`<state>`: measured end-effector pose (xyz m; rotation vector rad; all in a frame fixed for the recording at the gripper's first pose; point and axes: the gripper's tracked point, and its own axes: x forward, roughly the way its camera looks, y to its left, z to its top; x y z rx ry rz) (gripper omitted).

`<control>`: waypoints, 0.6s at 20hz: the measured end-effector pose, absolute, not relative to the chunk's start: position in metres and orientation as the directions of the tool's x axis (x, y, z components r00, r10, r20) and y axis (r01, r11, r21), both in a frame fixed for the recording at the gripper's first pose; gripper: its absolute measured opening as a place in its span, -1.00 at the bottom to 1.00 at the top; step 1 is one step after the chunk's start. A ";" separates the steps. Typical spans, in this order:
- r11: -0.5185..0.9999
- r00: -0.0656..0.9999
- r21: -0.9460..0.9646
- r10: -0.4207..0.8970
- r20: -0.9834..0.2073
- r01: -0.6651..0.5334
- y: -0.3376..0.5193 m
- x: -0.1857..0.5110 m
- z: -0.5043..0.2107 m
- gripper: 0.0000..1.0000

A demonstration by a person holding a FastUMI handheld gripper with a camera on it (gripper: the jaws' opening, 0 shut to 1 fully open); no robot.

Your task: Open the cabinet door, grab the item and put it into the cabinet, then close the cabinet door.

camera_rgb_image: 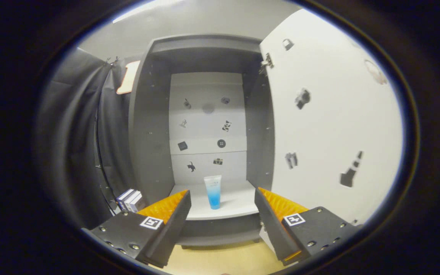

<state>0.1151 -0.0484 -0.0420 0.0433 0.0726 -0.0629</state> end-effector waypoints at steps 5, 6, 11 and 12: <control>0.988 0.987 0.021 -0.152 -0.058 0.153 -0.093 0.020 -0.030 0.97; 0.984 0.982 0.015 -0.178 -0.058 0.179 -0.106 0.005 -0.028 0.97; 0.953 0.952 0.021 -0.299 -0.071 0.301 -0.180 -0.063 -0.021 0.98; 0.947 0.945 0.027 -0.319 -0.079 0.321 -0.195 -0.073 -0.021 0.97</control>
